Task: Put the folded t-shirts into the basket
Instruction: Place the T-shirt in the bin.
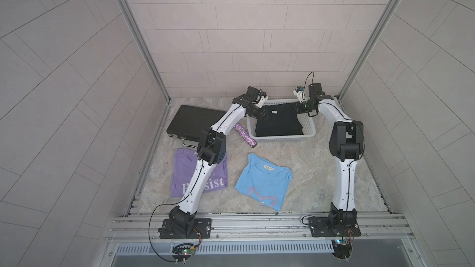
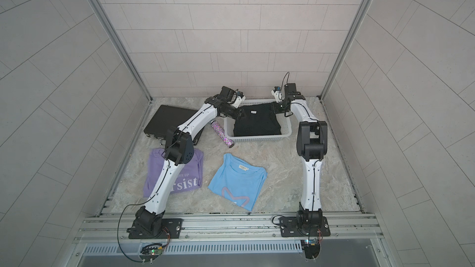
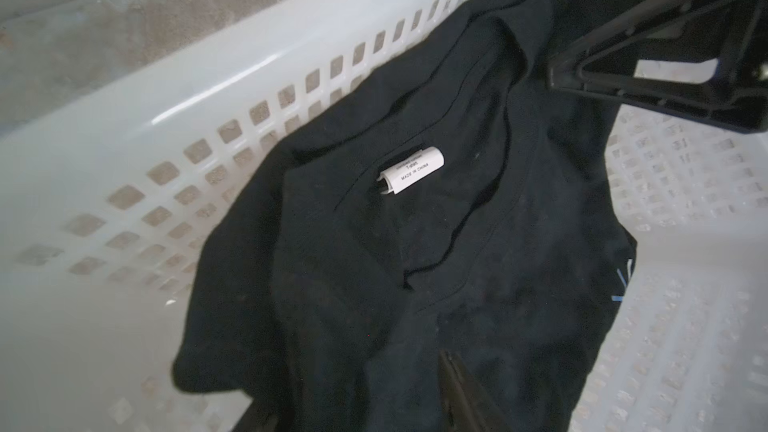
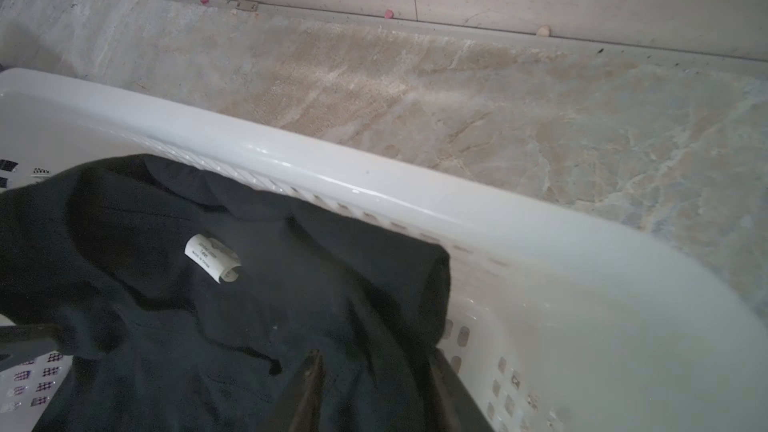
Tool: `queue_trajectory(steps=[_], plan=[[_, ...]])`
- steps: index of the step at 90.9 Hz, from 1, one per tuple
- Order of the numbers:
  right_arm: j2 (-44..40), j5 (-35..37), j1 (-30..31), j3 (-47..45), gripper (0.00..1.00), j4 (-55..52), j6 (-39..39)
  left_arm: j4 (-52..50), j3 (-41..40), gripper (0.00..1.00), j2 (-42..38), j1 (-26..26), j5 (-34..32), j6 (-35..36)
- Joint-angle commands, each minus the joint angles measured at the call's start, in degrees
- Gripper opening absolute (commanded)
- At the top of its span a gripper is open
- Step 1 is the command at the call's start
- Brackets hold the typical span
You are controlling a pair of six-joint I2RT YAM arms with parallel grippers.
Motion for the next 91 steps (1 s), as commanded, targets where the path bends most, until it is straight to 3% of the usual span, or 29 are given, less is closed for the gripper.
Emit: queue_trajectory(steps=[1, 24, 43, 54, 70, 91], plan=[[-2.93, 3.15, -0.71, 0.73, 0.48, -0.31, -1.67, -1.97, -0.54, 0.55, -3.23, 0.57, -4.35, 1.19], [-6.51, 6.22, -0.87, 0.69, 0.55, -0.42, -3.81, -0.68, -3.56, 0.67, -7.64, 0.04, -9.32, 2.18], [-9.37, 6.02, -0.74, 0.11, 0.58, -1.10, -5.92, 0.40, -5.99, 0.71, -11.14, -0.14, -10.07, 2.39], [-11.12, 2.70, -0.42, -1.56, 0.59, -1.63, -7.63, 0.39, -6.14, 0.71, -12.70, -0.53, -8.92, 2.31], [-9.62, -1.87, 1.53, -3.86, 0.58, -5.71, -8.78, 0.32, -9.62, 0.67, -13.16, -2.65, 1.75, 1.69], [-5.38, 1.13, 2.65, -3.88, 0.55, -2.86, -7.07, 1.00, -5.97, 0.63, -6.37, -4.90, -3.43, 1.96]])
